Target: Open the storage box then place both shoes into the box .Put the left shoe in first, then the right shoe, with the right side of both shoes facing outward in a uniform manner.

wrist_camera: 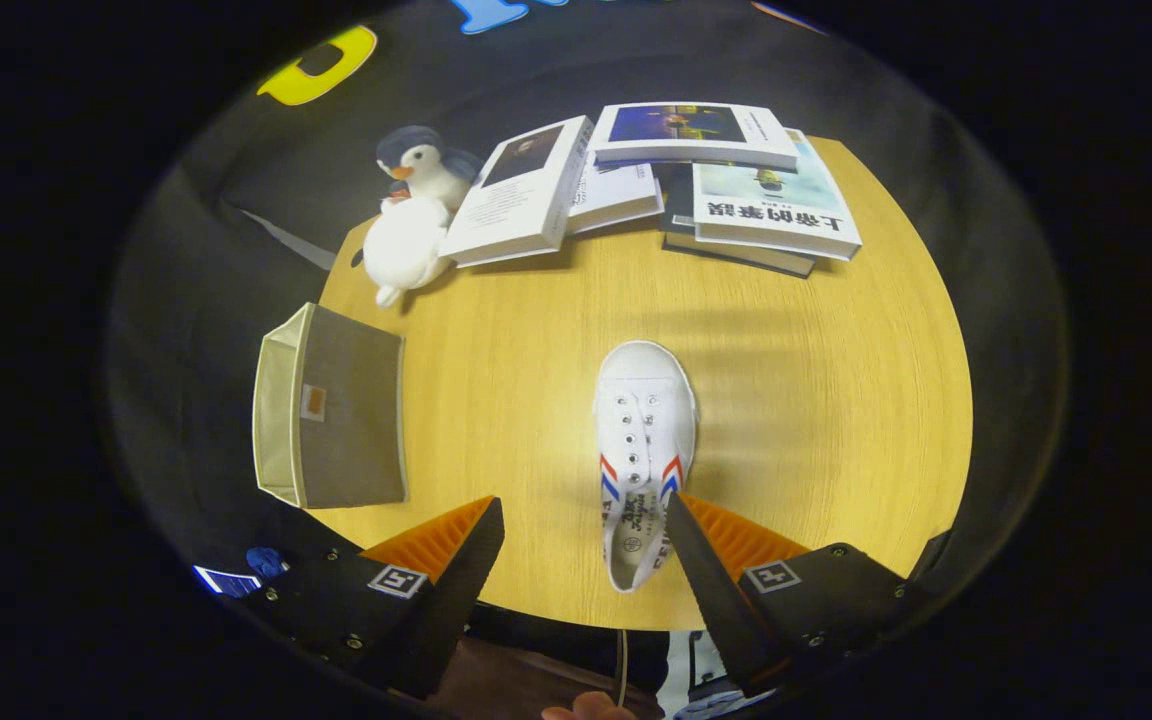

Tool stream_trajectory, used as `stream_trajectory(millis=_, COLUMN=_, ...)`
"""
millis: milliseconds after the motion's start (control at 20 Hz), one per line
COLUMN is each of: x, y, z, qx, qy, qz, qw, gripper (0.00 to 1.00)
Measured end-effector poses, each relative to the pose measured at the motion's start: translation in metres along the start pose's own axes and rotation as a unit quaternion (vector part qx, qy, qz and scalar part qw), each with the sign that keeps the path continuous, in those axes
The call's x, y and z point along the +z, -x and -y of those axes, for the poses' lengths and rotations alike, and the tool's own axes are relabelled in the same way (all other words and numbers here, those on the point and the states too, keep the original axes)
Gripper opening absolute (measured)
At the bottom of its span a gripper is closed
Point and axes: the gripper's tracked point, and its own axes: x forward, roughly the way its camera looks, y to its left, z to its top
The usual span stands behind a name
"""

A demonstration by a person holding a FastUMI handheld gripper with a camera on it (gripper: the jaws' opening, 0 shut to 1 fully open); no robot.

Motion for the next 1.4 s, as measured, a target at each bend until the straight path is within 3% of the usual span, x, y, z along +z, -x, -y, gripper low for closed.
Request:
stream_trajectory(millis=250, x=-0.014, y=-0.033, z=0.035, qx=-0.017, qy=-0.019, qz=-0.021, qw=0.999, gripper=0.99)
stream_trajectory(millis=550, x=-0.029, y=-0.072, z=0.074, qx=-0.07, qy=0.021, qz=-0.053, qw=0.996, gripper=0.99)
stream_trajectory(millis=900, x=-0.033, y=-0.1, z=0.073, qx=-0.071, qy=0.03, qz=-0.082, qw=0.994, gripper=0.99)
stream_trajectory(millis=1000, x=-0.034, y=-0.104, z=0.069, qx=-0.063, qy=0.023, qz=-0.088, qw=0.994, gripper=0.85)
stream_trajectory(millis=1050, x=-0.034, y=-0.109, z=0.055, qx=-0.03, qy=0.005, qz=-0.084, qw=0.996, gripper=0.81)
stream_trajectory(millis=1150, x=-0.035, y=-0.108, z=0.062, qx=-0.04, qy=0.029, qz=-0.089, qw=0.995, gripper=0.39)
stream_trajectory(millis=1200, x=-0.032, y=-0.107, z=0.06, qx=-0.036, qy=0.02, qz=-0.078, qw=0.996, gripper=0.38)
stream_trajectory(millis=1300, x=-0.034, y=-0.105, z=0.062, qx=-0.028, qy=-0.014, qz=-0.082, qw=0.996, gripper=0.07)
stream_trajectory(millis=1400, x=-0.036, y=-0.098, z=0.055, qx=-0.017, qy=-0.033, qz=-0.092, qw=0.995, gripper=0.07)
